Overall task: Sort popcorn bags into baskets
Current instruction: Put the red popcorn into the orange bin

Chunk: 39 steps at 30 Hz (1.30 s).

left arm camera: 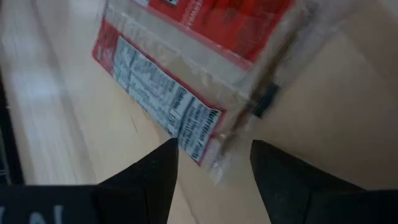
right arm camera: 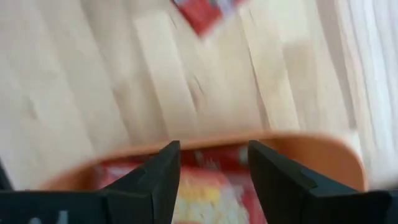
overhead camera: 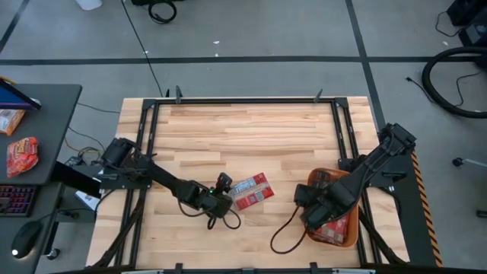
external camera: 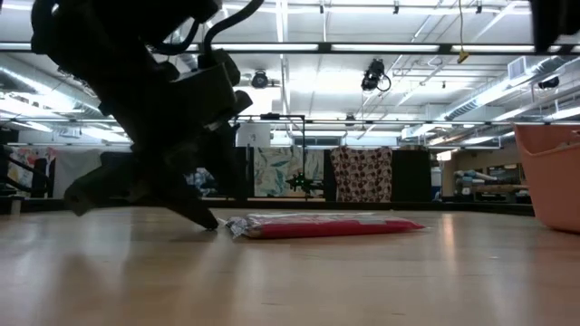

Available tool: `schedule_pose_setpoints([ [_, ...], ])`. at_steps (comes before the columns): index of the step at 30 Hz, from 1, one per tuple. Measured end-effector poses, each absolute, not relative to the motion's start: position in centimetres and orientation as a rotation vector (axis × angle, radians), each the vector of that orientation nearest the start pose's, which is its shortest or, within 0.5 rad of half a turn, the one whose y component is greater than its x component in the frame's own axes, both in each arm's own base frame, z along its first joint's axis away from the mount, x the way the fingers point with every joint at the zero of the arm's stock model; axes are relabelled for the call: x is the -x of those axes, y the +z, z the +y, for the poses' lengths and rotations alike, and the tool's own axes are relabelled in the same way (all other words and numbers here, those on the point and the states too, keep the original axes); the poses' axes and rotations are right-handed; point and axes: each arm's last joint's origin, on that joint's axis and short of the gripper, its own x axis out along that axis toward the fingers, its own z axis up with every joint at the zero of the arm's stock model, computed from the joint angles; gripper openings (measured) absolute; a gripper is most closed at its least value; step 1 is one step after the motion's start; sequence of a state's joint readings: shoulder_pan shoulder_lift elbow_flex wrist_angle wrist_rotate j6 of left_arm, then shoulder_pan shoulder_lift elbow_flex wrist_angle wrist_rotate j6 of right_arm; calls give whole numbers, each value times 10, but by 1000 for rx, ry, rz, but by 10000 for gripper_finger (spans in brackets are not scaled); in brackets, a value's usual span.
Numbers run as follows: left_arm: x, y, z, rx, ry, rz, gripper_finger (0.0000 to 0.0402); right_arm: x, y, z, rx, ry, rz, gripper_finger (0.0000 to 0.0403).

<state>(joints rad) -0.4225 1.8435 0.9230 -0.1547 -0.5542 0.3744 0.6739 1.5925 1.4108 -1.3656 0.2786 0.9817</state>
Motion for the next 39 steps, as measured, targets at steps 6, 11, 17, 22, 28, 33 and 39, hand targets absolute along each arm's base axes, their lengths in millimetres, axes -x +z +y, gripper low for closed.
schedule_pose_setpoints([
  [6, -309, 116, -121, -849, -68, 983, 181, -241, 292, 180, -66, -197, 1151, 192],
  [11, -308, 115, -121, -822, -106, 993, 108, -260, 293, 190, 5, -90, 998, 192],
  [17, -307, 113, -121, -779, -91, 1002, 16, -274, 287, 195, 49, -33, 951, 192],
  [22, -307, 117, -121, -751, -79, 988, 9, -283, 274, 196, 154, -54, 961, 192],
  [28, -306, 139, -121, -649, -55, 914, 6, -301, 243, 199, 311, -81, 1002, 196],
  [33, -305, 156, -119, -518, -34, 860, 6, -317, 221, 199, 353, -91, 1014, 210],
  [39, -303, 171, -117, -367, 21, 814, 5, -333, 202, 196, 369, -140, 997, 233],
])
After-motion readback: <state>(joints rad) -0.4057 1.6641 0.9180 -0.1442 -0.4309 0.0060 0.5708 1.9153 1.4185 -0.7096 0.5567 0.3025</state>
